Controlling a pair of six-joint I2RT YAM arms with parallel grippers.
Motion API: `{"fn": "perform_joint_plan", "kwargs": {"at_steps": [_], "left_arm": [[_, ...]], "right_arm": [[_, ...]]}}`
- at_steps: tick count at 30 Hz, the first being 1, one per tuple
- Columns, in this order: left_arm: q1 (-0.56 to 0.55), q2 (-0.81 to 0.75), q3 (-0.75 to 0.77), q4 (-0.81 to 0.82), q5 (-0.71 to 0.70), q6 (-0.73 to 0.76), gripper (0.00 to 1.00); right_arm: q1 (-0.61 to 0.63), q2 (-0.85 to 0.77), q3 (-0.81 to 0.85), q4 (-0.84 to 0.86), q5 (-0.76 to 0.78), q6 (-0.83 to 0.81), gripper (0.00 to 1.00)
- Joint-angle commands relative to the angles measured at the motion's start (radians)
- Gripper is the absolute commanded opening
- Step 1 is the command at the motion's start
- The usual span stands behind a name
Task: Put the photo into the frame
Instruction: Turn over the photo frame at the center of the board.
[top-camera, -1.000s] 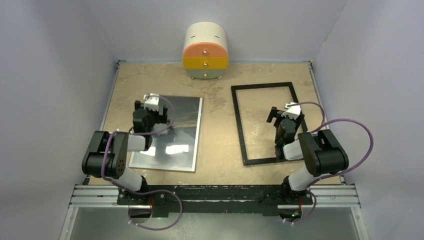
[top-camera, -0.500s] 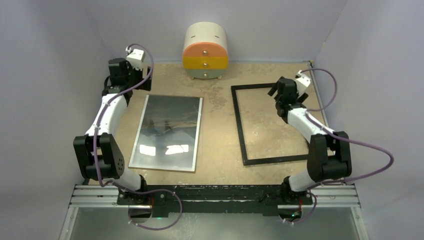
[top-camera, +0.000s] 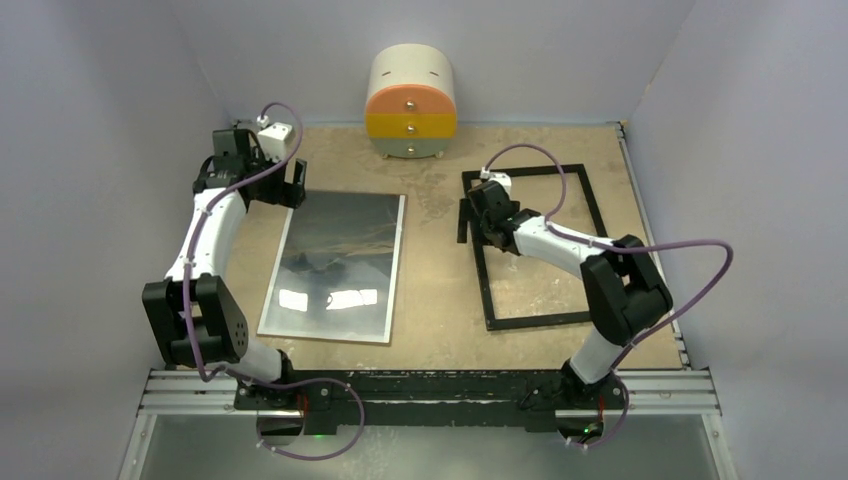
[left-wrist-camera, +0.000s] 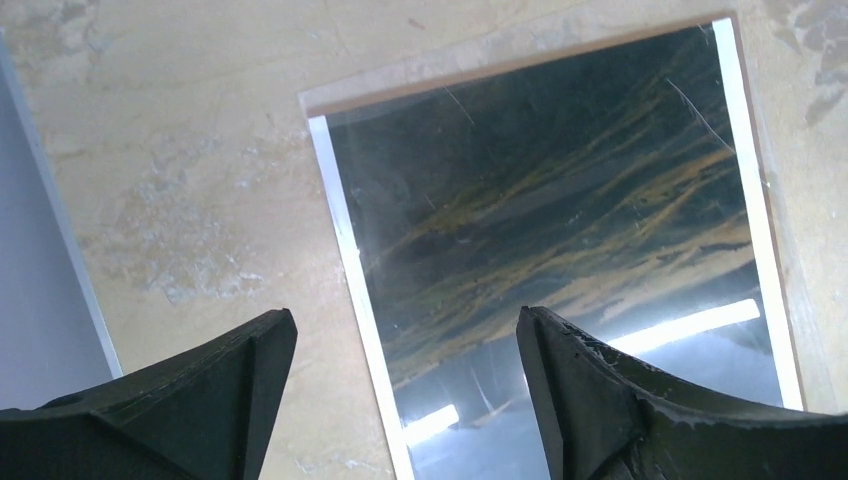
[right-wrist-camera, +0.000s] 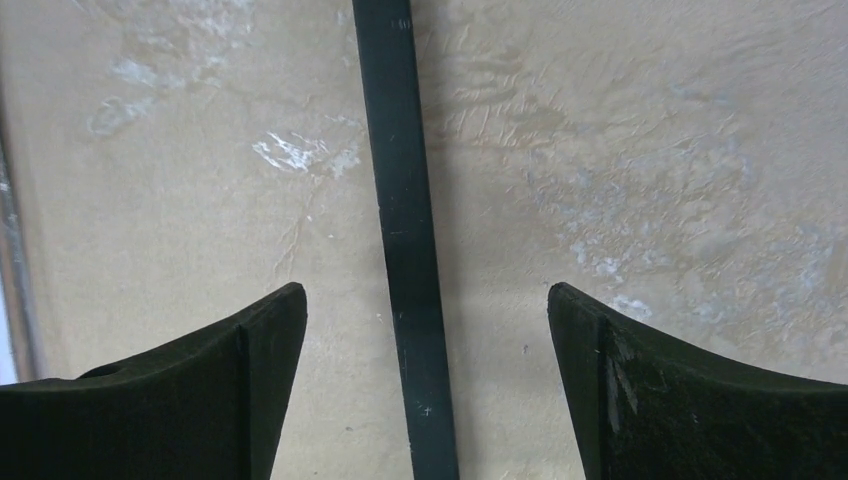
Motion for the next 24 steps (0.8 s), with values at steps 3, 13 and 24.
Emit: {"fn": "perform_joint_plan", "kwargs": {"at_steps": [3,13,24], "left_arm": [[0.004,-0.085,-0.009,-0.096,0.048,0.025,0.86],[0.002,-0.108,0.023,-0.248,0.111,0.054,0.86],[-0.001,-0.091,0.014,-0.285,0.106,0.025,0.87]], "right_arm": [[0.021,0.076,0.057,-0.089,0.057,-0.033,0.85],[0.025,0.148,0.018,-0.018,0.046,-0.034,0.60],[0.041,0.128,-0.009,0.036,-0.047,0.046,0.08]]}}
